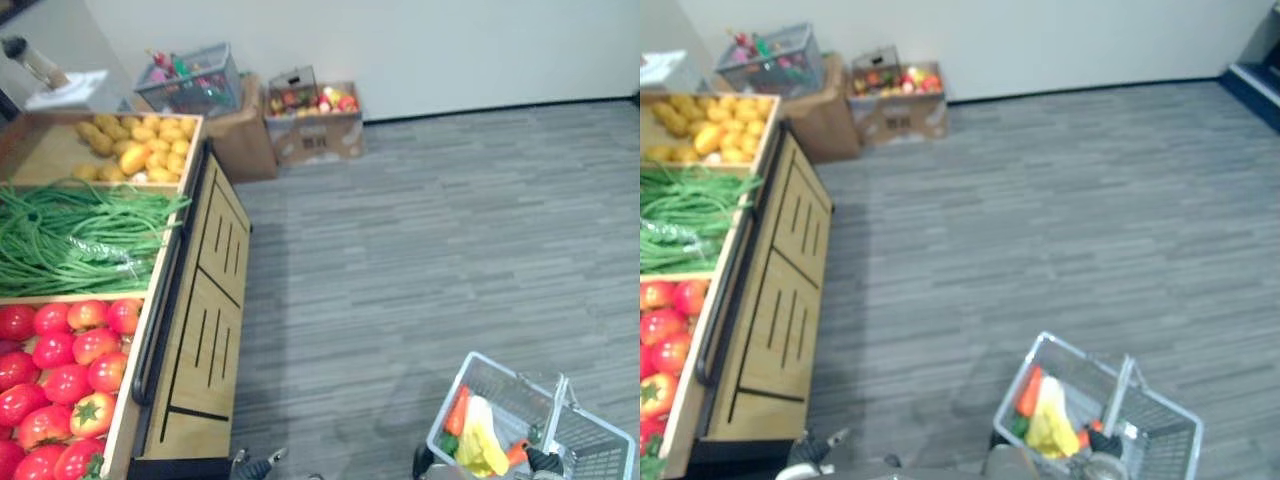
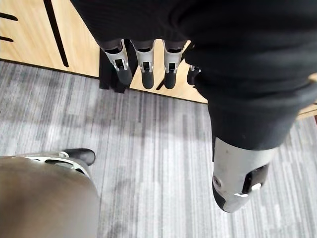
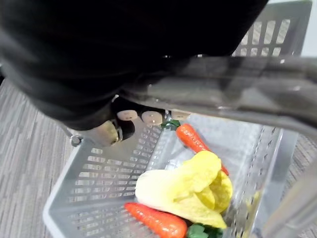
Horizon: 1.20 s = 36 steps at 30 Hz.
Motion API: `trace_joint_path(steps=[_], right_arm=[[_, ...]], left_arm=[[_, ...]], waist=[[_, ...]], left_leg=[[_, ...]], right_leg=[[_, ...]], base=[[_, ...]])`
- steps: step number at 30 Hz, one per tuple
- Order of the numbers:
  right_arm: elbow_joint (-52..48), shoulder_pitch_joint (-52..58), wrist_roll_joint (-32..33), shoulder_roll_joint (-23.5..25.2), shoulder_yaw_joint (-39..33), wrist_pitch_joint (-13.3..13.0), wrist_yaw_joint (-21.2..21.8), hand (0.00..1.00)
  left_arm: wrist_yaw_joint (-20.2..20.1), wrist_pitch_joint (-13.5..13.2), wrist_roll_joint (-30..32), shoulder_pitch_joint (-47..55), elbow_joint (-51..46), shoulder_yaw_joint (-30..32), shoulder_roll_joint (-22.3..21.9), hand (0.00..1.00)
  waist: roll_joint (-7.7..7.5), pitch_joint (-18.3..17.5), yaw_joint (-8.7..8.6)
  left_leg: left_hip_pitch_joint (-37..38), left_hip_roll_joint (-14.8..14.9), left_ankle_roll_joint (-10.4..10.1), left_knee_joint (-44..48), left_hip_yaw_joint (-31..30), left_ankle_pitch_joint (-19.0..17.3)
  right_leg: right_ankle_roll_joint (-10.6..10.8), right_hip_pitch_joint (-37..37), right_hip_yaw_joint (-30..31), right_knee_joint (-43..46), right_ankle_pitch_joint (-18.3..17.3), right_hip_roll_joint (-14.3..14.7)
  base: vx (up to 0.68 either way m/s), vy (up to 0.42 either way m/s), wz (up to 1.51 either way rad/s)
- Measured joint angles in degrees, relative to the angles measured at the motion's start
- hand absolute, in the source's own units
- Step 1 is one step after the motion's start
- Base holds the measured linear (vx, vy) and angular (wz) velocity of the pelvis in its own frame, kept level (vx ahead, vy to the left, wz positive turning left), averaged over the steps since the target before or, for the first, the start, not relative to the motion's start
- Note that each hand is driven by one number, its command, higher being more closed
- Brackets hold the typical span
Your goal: Pick vegetable in the basket
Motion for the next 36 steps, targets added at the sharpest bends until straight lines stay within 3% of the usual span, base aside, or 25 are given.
trace_joint_path(steps=[3, 6, 12, 16, 20, 29, 36], right_arm=[[-1.2, 0.1, 0.0, 0.6, -0.1, 0.0, 0.0, 1.00], [-3.5, -0.1, -0.5, 2.0, 0.7, -0.1, 0.1, 1.00], [-4.4, 0.6, -1.0, 3.1, 2.3, -0.4, 1.8, 1.00], [-3.9, 1.7, -0.5, 4.3, 2.3, -1.4, 2.9, 1.00], [-1.9, 2.1, 1.6, 4.9, 2.0, -1.3, 4.1, 1.00], [1.8, 3.4, 11.4, 4.8, -0.4, -1.8, 4.1, 1.00], [3.7, 3.6, 17.0, 5.3, -2.6, -1.8, 3.8, 1.00]], left_arm=[[0.1, 0.5, 1.0, -0.2, 0.8, -1.8, 1.2, 0.00], [0.2, 0.4, 2.3, 0.2, 1.0, -3.6, 1.7, 0.00], [-0.4, -0.1, 1.9, 0.2, 1.7, -6.2, 3.2, 0.00], [-1.7, -0.3, -2.5, 0.4, 1.6, -5.6, 3.6, 0.00], [-2.7, -0.3, -5.4, 1.2, 2.5, -2.1, 2.6, 0.00], [-2.7, 0.1, -14.6, 1.7, 7.2, 1.1, 0.8, 0.00], [-2.7, 0.1, -16.4, 1.6, 7.5, 0.3, 1.0, 0.00]], waist=[[-1.48, 0.6, -0.03], [-1.85, 0.8, 0.57], [-3.09, 1.3, 0.66], [-4.31, 0.8, 1.70], [-4.08, 0.3, 1.75], [-1.38, -2.3, 1.74], [-1.61, -2.5, 1.61]], left_leg=[[0.3, -3.6, 0.2, -0.1, 0.9, 0.1], [2.3, -4.9, 0.3, -1.5, 4.0, 0.1], [6.1, -2.8, 1.9, -1.7, 5.7, -0.8], [5.0, -3.1, 2.9, -1.6, 5.8, -1.5], [4.7, -2.4, 2.9, -1.5, 5.6, -1.5], [6.9, -0.5, 2.1, -2.0, 5.1, -2.0], [6.9, -2.2, 2.3, -2.5, 2.4, -1.9]], right_leg=[[1.3, 0.0, 0.7, -0.5, 1.6, -3.1], [1.7, -0.2, 1.4, 0.4, 1.8, -4.4], [-0.3, -1.9, -5.0, 9.3, 1.1, -4.0], [-0.2, -0.4, -5.6, 3.2, 1.1, -3.4], [0.0, 5.0, -6.8, -8.4, 6.2, -1.0], [-0.5, 7.3, -8.1, -9.2, 6.1, 1.2], [-0.4, 8.5, -10.8, -9.2, 6.1, -0.3]], base=[[0.05, 0.239, -0.04], [0.05, 0.140, -0.29], [0.00, -0.003, -0.18], [-0.03, -0.024, -0.07], [-0.03, -0.053, 0.01], [0.04, -0.033, 0.02], [-0.02, 0.031, 0.18]])
